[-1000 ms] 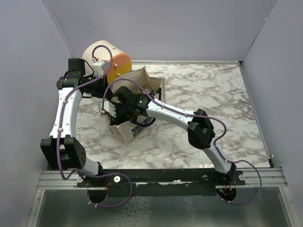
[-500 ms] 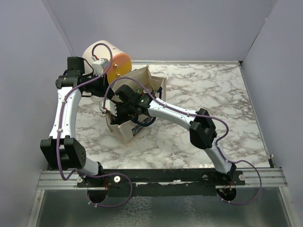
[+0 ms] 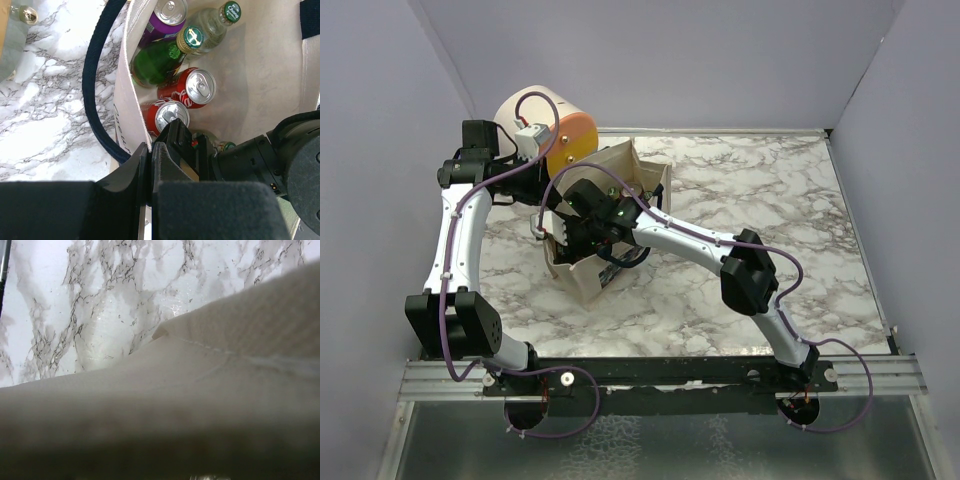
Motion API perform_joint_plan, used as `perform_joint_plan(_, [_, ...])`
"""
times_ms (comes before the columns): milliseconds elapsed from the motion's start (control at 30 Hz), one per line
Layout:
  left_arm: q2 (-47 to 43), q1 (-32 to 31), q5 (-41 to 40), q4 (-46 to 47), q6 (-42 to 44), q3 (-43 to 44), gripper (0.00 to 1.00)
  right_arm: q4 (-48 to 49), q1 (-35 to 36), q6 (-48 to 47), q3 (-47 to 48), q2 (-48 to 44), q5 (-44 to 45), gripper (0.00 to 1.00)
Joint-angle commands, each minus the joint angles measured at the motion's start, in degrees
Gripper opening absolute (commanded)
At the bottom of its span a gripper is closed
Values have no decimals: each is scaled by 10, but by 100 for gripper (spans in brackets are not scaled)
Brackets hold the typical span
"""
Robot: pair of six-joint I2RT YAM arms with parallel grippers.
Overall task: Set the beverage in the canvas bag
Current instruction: Place the drink in the canvas bag.
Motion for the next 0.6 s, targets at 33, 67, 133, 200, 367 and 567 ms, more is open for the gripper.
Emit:
perform_joint_plan(33, [-28,-5,51,28,11,8,0,-21,-6,11,3,-17,-11,95])
perform_joint_plan(67, [-30,-5,50,28,12,6,0,-20,-6,12,3,-19,-13,96])
perform_joint_plan(133, [-31,-6,50,27,13,2,0,-21,-7,14,9,-20,-15,99])
perform_joint_plan(200, [-32,-5,49,27,14,-1,0,-20,-7,17,15,-22,-16,100])
perform_joint_plan(367, [-33,-5,49,26,15,-5,0,-12,-10,21,17,-35,-21,100])
perform_joint_plan(567, [-32,-5,42,24,20,-11,0,4,-18,28,15,-60,-33,100])
